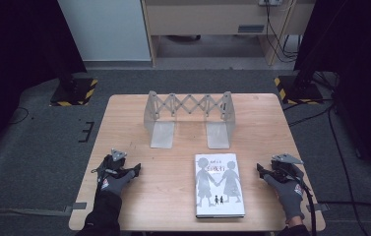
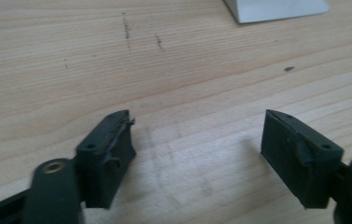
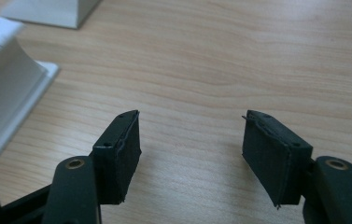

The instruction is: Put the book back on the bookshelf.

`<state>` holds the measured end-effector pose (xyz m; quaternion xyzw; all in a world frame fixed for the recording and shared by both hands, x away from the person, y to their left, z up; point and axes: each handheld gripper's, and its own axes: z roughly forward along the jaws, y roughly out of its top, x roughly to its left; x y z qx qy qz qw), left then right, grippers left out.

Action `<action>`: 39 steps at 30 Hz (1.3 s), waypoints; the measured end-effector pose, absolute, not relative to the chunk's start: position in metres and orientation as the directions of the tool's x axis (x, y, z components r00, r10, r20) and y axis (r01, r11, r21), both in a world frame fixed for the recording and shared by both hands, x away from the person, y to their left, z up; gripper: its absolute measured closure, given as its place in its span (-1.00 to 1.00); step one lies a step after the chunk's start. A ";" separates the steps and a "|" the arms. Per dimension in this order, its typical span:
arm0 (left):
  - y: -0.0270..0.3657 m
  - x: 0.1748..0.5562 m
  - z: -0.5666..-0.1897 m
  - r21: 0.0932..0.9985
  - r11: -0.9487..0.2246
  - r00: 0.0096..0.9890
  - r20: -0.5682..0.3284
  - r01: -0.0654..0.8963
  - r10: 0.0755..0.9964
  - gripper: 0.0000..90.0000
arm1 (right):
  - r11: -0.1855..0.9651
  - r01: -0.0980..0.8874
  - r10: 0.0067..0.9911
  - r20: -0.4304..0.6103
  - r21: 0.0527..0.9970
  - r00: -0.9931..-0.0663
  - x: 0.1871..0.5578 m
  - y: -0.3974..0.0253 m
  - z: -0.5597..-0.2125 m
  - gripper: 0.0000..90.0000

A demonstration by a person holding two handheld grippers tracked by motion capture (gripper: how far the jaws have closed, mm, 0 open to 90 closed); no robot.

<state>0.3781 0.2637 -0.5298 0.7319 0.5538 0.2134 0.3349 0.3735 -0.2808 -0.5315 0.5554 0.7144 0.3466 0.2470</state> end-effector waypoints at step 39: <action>0.171 0.342 -0.490 0.864 -0.173 0.539 -0.129 0.474 0.832 -0.22 | 0.126 0.551 0.839 0.208 0.825 -0.504 0.345 -0.231 -0.505 -0.04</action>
